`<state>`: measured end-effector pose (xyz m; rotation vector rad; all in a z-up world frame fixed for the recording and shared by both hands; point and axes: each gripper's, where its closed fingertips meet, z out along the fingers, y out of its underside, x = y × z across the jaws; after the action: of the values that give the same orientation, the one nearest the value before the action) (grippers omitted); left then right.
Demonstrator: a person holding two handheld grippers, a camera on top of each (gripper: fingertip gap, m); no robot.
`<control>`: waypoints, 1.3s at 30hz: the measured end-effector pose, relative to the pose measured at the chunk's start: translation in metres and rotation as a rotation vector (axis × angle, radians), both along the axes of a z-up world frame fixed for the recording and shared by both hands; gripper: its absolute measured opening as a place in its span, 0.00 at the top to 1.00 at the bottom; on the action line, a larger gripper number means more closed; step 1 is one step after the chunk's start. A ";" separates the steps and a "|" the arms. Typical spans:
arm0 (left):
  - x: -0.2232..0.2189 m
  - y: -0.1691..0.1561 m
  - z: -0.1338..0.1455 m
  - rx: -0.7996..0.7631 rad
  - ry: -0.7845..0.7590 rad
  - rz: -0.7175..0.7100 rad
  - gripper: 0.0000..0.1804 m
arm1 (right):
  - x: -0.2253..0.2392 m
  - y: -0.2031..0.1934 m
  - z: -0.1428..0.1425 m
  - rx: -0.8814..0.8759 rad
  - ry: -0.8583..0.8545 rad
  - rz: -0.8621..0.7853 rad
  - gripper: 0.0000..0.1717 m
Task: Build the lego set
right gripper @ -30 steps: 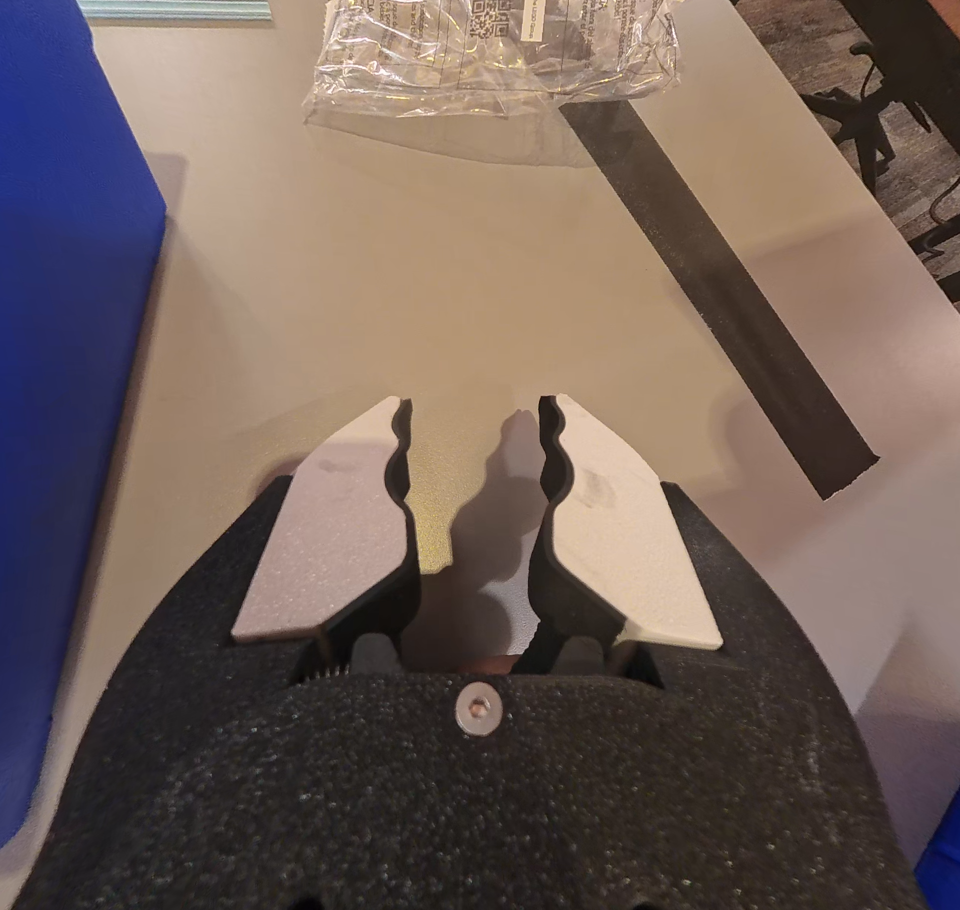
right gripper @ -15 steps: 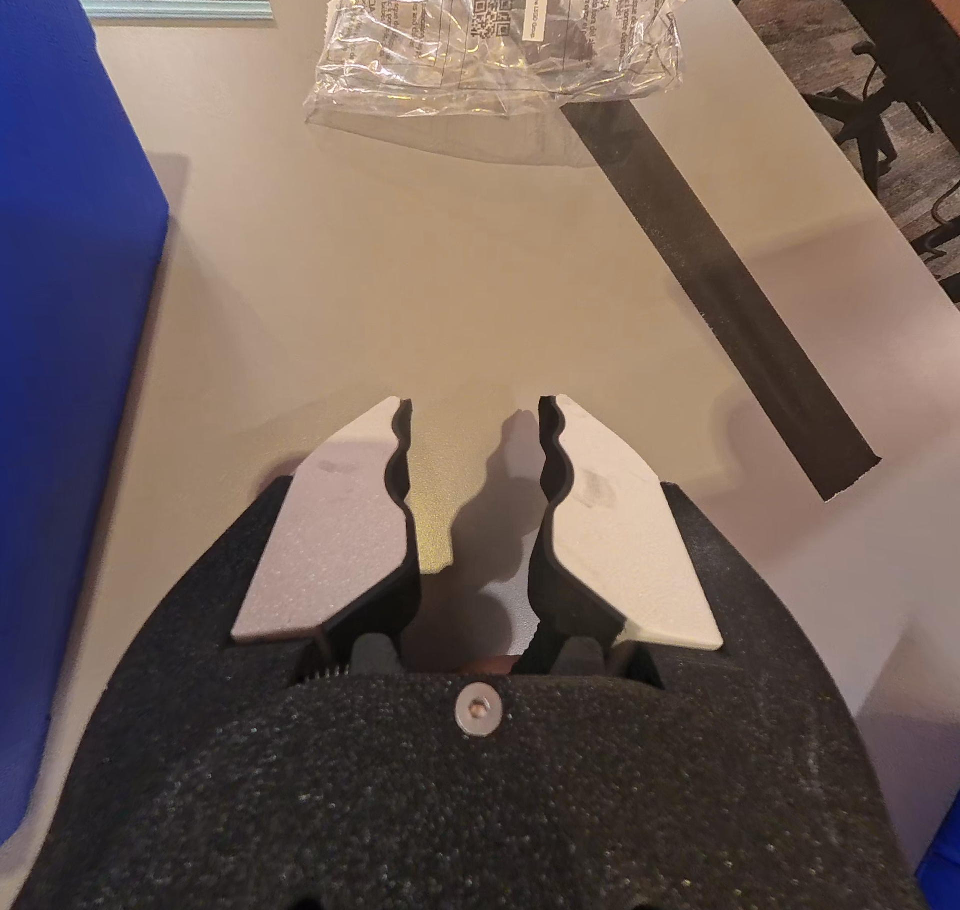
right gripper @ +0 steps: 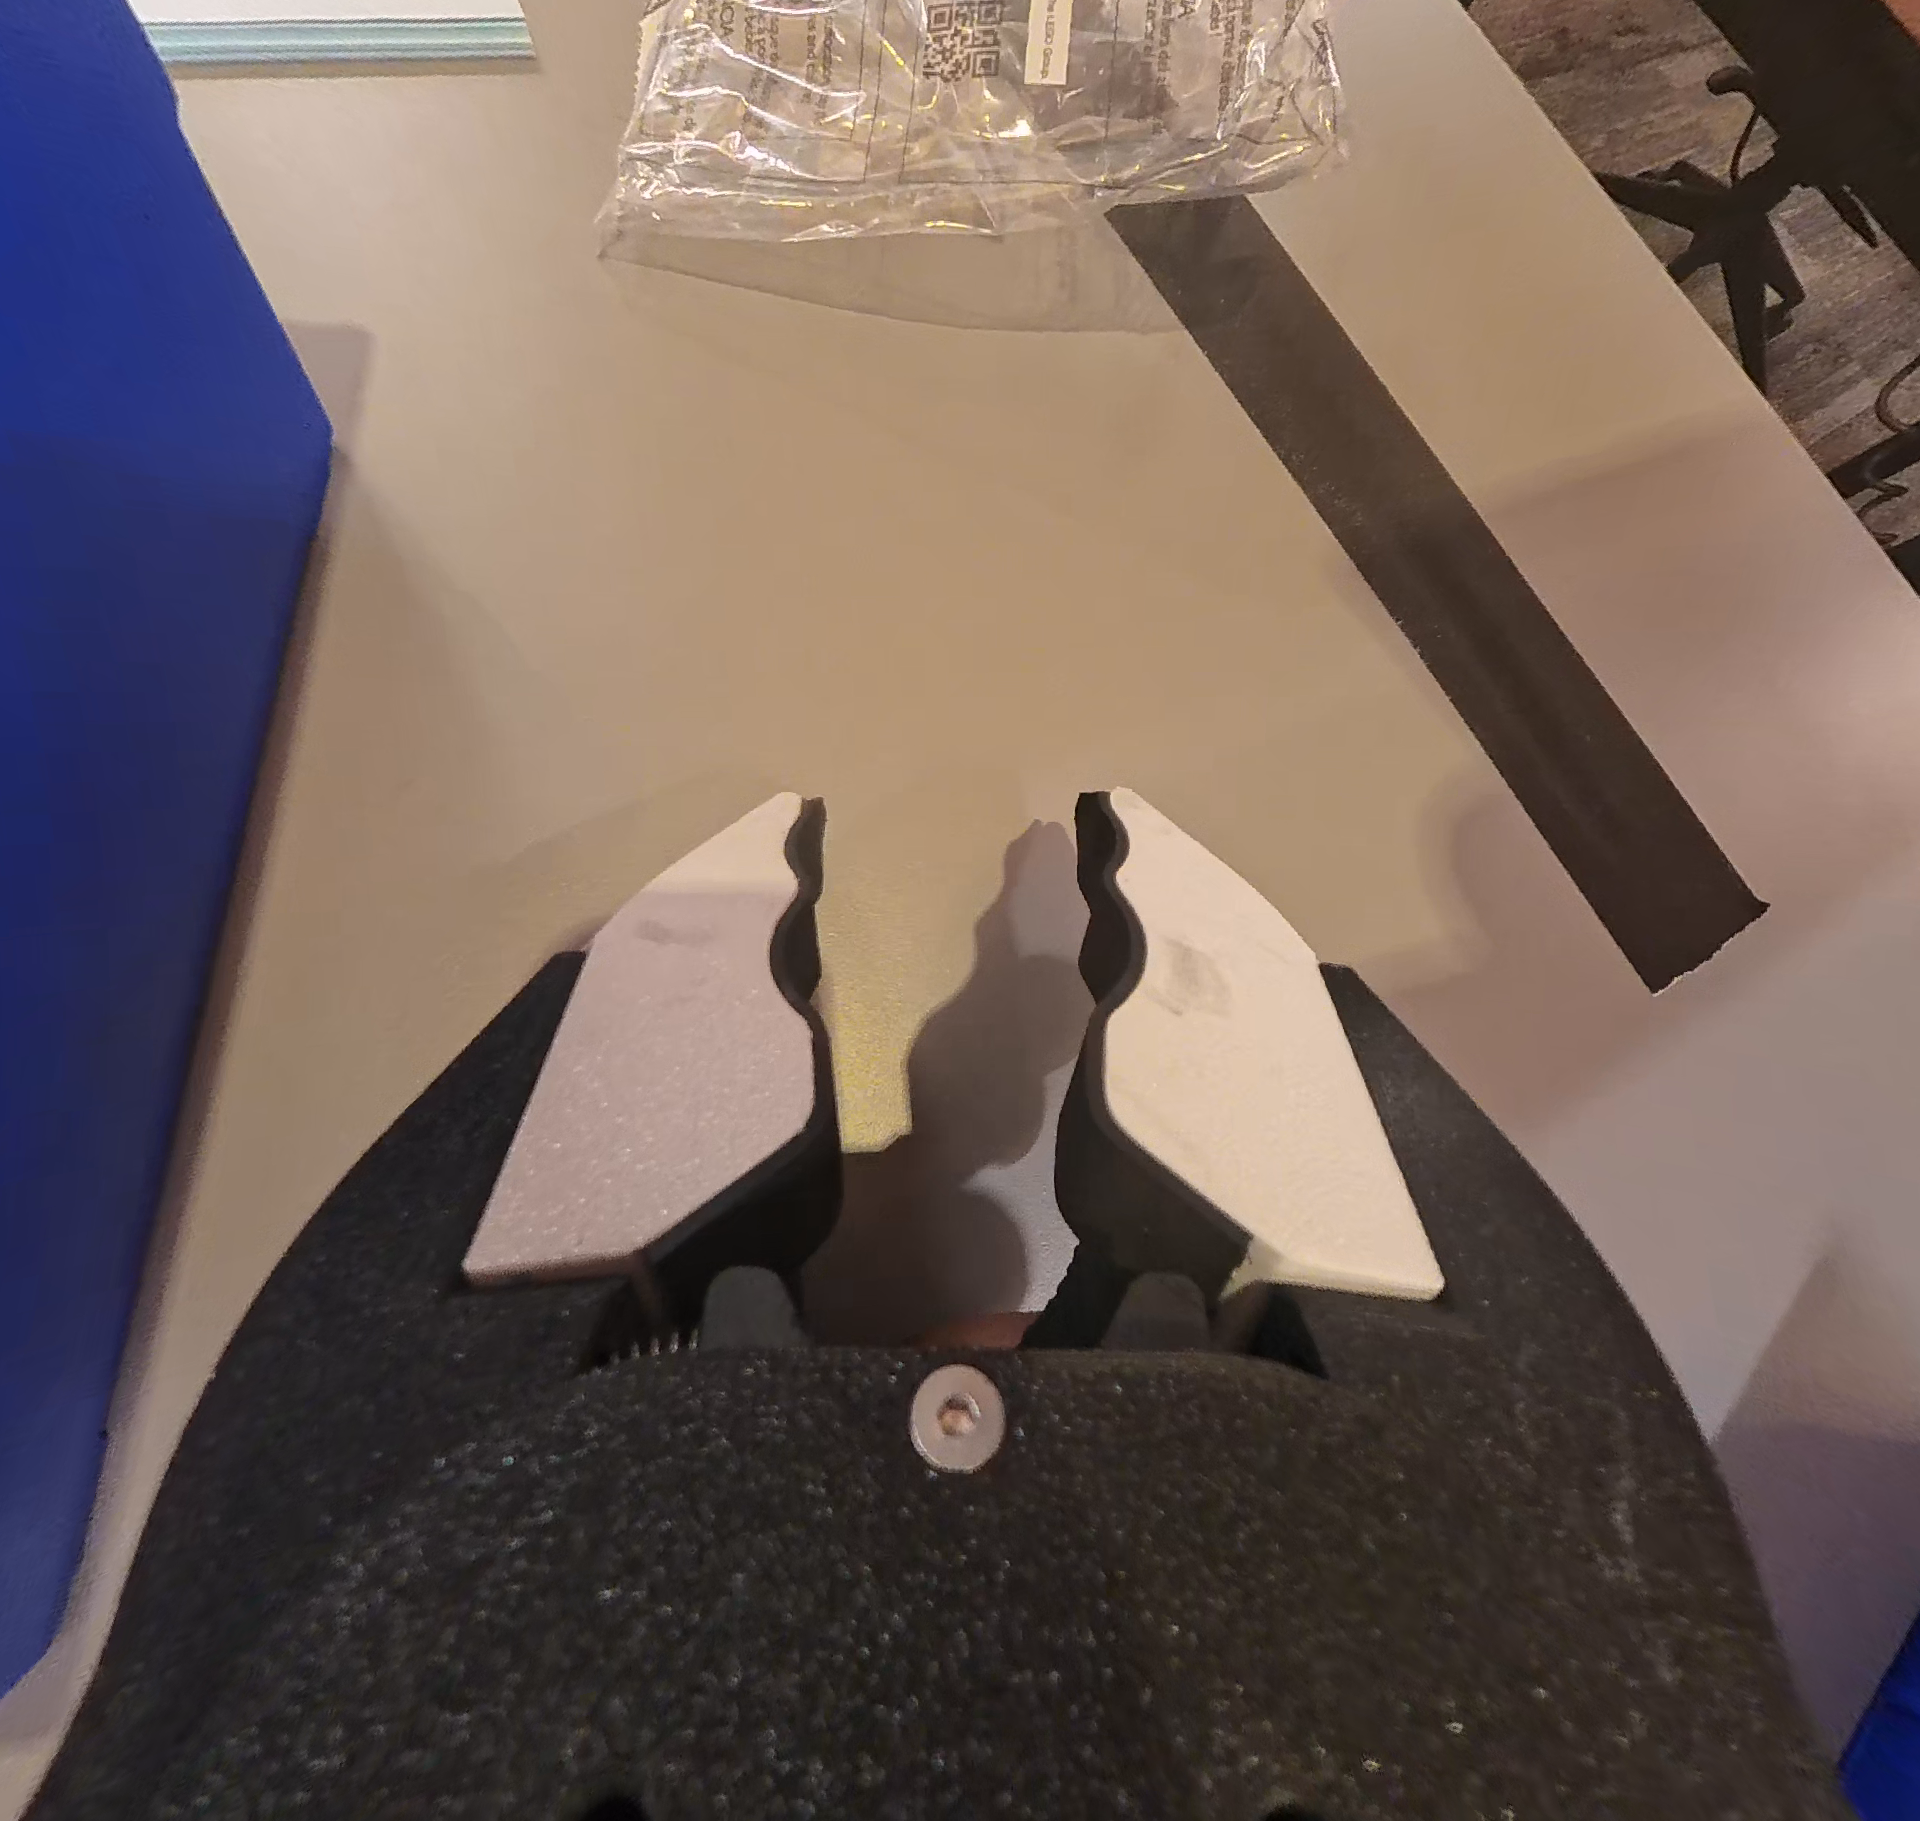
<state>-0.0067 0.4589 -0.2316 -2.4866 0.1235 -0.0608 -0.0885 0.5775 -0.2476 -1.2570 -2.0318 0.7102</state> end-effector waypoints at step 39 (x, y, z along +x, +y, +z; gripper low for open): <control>-0.003 0.000 0.008 0.011 0.069 -0.007 0.85 | 0.001 -0.001 -0.001 0.014 -0.003 0.008 0.73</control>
<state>-0.0097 0.4592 -0.2233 -2.4780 0.1614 0.0222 -0.0879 0.5763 -0.2484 -1.2439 -2.0420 0.6973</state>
